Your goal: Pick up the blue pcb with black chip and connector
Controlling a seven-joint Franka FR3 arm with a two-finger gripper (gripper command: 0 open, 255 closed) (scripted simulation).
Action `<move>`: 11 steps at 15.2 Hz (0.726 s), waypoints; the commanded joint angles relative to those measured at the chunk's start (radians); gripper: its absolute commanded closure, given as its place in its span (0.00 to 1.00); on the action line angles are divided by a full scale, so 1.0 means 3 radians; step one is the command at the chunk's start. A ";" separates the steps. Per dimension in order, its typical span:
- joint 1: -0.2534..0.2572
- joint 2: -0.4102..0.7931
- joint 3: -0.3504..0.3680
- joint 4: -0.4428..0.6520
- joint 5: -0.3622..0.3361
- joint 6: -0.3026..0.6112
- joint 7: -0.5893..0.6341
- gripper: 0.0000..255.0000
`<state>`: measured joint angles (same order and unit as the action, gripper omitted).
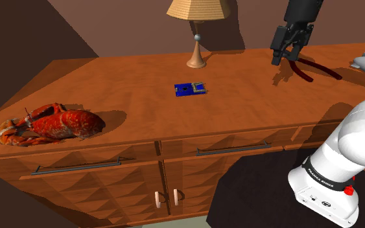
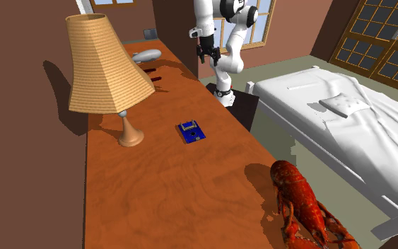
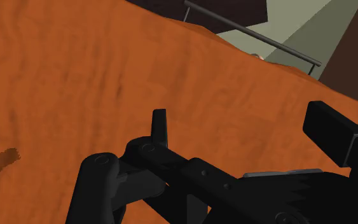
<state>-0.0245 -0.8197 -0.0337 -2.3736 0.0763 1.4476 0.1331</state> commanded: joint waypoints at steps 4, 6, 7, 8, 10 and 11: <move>0.0010 0.0294 0.0166 0.0053 0.0097 0.0253 0.0232 0.00; 0.0013 0.0508 0.0270 0.0113 0.0145 0.0414 0.0385 0.00; 0.0012 0.0619 0.0321 0.0151 0.0165 0.0491 0.0460 0.00; 0.0011 0.0733 0.0370 0.0193 0.0181 0.0566 0.0536 0.00; 0.0009 0.0967 0.0462 0.0293 0.0200 0.0708 0.0688 0.00; 0.0007 0.1088 0.0506 0.0349 0.0205 0.0775 0.0765 0.00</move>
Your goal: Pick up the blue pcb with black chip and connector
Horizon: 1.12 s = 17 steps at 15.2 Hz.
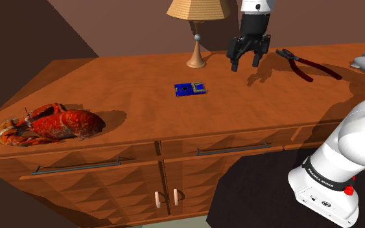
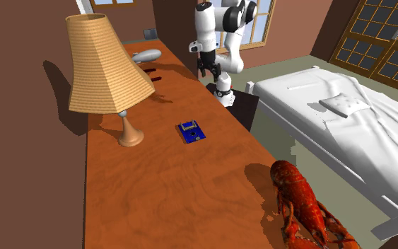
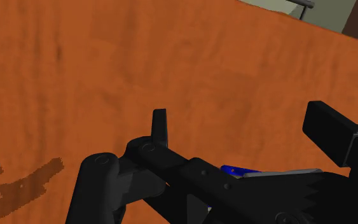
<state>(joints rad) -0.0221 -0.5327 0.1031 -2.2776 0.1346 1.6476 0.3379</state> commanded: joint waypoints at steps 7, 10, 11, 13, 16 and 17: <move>-0.0024 0.1022 0.0311 0.0556 -0.0070 0.0478 0.0631 0.00; -0.0021 0.1424 0.0388 0.0851 -0.0160 0.0575 0.0873 0.00; -0.0017 0.1560 0.0408 0.0959 -0.0196 0.0598 0.0954 0.00; 0.0000 0.1835 0.0437 0.1190 -0.0274 0.0630 0.1113 0.00; 0.0043 0.2255 0.0453 0.1578 -0.0400 0.0639 0.1341 0.00; 0.0063 0.2397 0.0452 0.1719 -0.0442 0.0632 0.1413 0.00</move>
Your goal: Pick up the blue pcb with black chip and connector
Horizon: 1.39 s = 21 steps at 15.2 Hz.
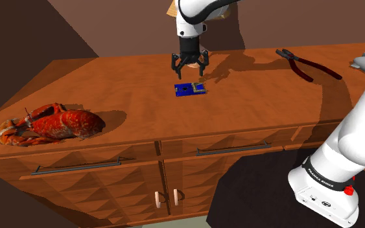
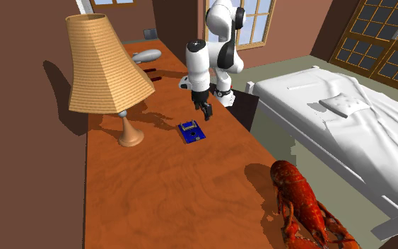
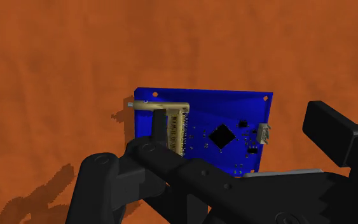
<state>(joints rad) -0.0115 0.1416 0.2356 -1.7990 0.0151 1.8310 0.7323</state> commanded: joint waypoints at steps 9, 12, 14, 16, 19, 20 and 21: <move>0.0183 0.1067 -0.0059 0.1033 -0.0276 -0.0024 0.0467 0.00; 0.0183 0.1100 -0.0063 0.0947 -0.0284 0.0094 0.0470 0.00; 0.0183 0.1120 -0.0065 0.0907 -0.0288 0.0155 0.0472 0.00; 0.0183 0.1121 -0.0065 0.0908 -0.0288 0.0155 0.0472 0.00; 0.0184 0.1121 -0.0065 0.0908 -0.0288 0.0154 0.0474 1.00; 0.0184 0.1121 -0.0065 0.0908 -0.0288 0.0154 0.0474 1.00; 0.0184 0.1121 -0.0065 0.0908 -0.0288 0.0154 0.0474 1.00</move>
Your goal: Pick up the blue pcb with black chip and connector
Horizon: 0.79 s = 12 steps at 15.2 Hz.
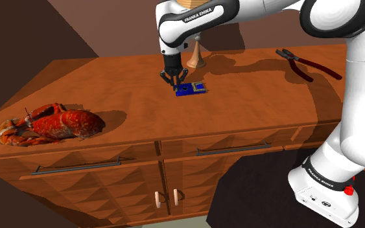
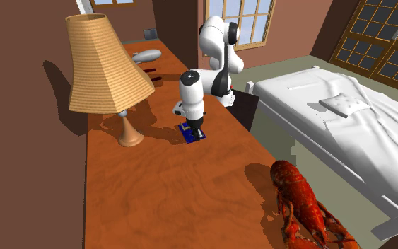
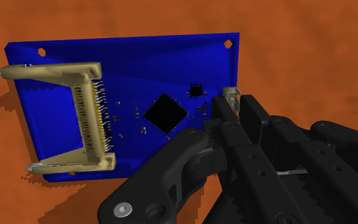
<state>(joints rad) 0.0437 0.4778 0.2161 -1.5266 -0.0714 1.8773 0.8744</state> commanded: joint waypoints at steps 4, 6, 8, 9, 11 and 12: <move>0.0000 0.0000 0.0000 0.0000 0.0000 0.0000 0.0000 1.00; -0.0001 -0.0013 0.0001 0.0025 0.0003 -0.0038 -0.0003 1.00; -0.0001 -0.0037 0.0004 0.0080 0.0009 -0.0116 -0.0005 1.00; -0.0001 -0.0048 0.0006 0.0109 0.0011 -0.0155 -0.0006 1.00; 0.0000 -0.0067 0.0008 0.0169 0.0016 -0.0235 -0.0007 1.00; 0.0001 -0.0076 0.0010 0.0201 0.0018 -0.0275 -0.0008 1.00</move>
<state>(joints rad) 0.0451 0.4573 0.2192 -1.4801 -0.0667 1.8107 0.8747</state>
